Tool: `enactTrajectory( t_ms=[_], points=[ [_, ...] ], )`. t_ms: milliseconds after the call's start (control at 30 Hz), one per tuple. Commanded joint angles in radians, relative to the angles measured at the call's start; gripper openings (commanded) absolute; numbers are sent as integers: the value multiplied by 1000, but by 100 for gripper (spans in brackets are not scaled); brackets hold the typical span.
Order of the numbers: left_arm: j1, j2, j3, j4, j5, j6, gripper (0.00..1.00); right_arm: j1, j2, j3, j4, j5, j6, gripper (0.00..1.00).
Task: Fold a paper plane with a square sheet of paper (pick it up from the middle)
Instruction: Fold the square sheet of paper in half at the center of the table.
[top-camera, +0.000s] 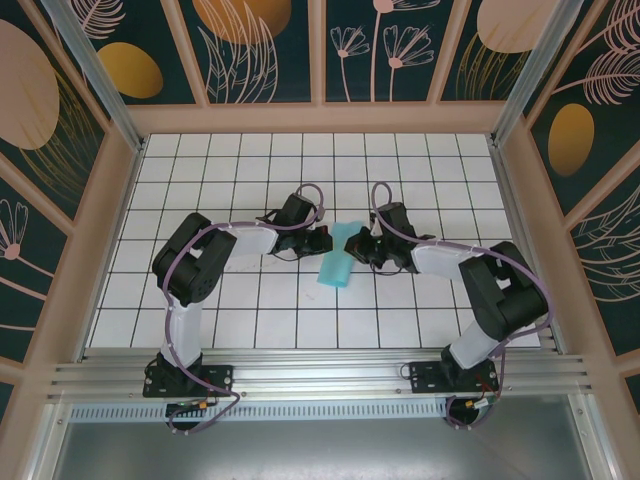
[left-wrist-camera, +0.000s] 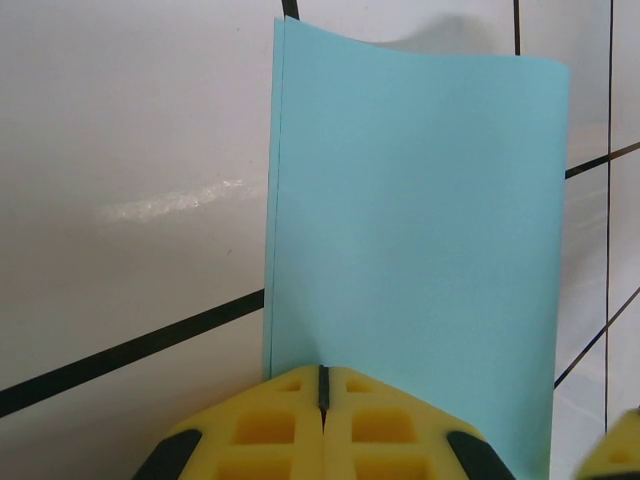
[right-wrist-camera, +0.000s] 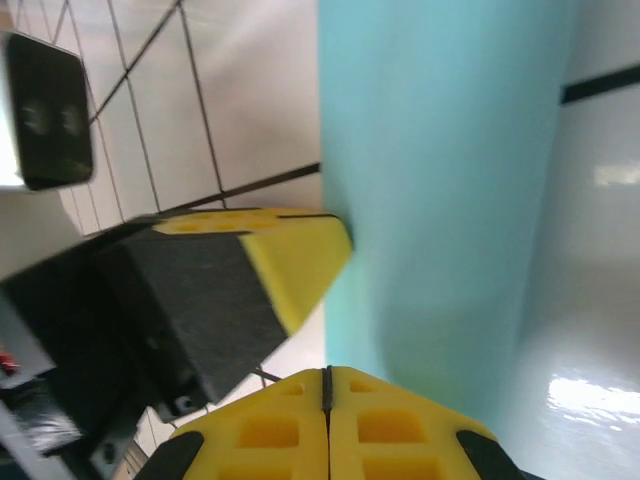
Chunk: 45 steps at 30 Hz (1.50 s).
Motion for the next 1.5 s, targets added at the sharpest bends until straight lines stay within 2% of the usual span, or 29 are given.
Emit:
enactTrajectory(
  t_ms=[0,533,867,1033,1300,1467],
  points=[
    [-7,60,-9,-92,-47,26,0,-21,23,-40,40,-25,3,8],
    [-7,64,-6,-105,-49,34,0,-54,68,-176,120,-40,-31,10],
    [-6,63,-8,-111,-51,42,0,-45,-72,-123,99,-110,-42,12],
    [-7,66,-6,-111,-51,42,0,-23,-30,-117,127,-148,-36,12],
    [-6,64,-5,-115,-50,47,0,-18,40,-173,141,-94,-40,11],
    [-6,64,-2,-118,-53,50,0,-20,23,-188,113,-70,-51,11]
  ],
)
